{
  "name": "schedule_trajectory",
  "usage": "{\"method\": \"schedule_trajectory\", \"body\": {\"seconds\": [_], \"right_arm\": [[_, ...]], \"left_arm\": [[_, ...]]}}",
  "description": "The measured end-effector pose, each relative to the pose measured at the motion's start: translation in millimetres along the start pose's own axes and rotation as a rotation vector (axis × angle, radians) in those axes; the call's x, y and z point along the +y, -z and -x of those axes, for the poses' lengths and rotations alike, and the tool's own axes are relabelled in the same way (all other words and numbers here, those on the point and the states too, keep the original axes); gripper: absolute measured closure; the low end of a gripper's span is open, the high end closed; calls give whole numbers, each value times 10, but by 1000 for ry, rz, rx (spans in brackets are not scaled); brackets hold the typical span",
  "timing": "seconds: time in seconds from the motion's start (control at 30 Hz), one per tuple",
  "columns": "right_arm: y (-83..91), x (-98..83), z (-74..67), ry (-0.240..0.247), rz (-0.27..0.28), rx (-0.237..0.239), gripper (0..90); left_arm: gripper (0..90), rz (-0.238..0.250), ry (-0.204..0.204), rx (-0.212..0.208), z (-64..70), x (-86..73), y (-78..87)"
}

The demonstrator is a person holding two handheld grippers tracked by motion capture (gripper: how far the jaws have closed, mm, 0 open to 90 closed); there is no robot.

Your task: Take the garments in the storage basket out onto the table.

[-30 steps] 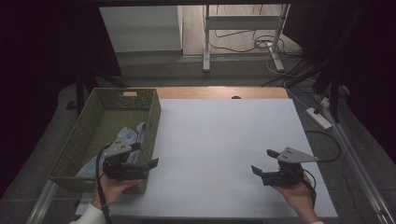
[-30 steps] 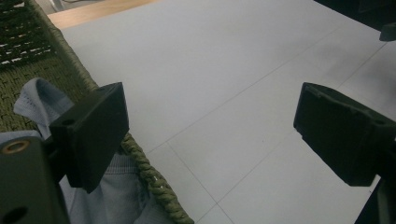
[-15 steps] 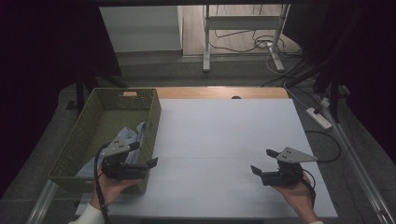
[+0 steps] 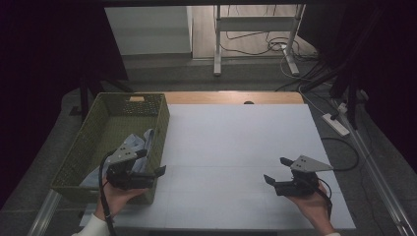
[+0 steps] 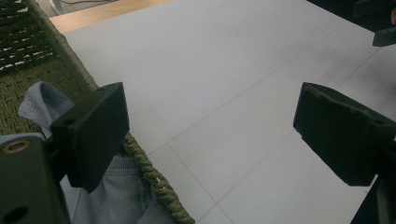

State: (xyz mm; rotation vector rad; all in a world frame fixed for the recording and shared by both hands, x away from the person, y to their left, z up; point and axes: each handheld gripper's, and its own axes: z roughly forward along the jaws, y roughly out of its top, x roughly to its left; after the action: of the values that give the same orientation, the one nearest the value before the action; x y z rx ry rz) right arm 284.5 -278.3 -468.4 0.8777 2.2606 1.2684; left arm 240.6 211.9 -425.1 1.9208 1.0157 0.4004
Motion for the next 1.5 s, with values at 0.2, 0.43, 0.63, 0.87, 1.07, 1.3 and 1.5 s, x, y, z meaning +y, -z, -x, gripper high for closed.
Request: {"method": "schedule_trajectory", "body": {"seconds": [0.2, 0.43, 0.63, 0.87, 1.07, 1.3, 1.5], "right_arm": [[-5, -9, 10, -2, 0, -4, 147], [10, 1, 17, -4, 8, -10, 147], [20, -16, 7, 0, 8, -4, 147], [6, -27, 20, 2, 2, 0, 147], [-10, -28, 11, 4, -9, -2, 147], [-28, -39, 3, 8, -16, -1, 147], [-35, -47, 5, 6, -20, -3, 147]], "left_arm": [[110, 3, 3, 3, -17, 8, 30], [114, -1, 36, 2, -28, 59, 27], [114, -1, 33, 12, -44, 112, 40], [114, -13, 18, 25, -99, 178, 43], [114, -12, 16, 31, -158, 229, 86], [116, -15, 22, 46, -223, 266, 122], [117, -21, 34, 49, -286, 290, 103]]}}
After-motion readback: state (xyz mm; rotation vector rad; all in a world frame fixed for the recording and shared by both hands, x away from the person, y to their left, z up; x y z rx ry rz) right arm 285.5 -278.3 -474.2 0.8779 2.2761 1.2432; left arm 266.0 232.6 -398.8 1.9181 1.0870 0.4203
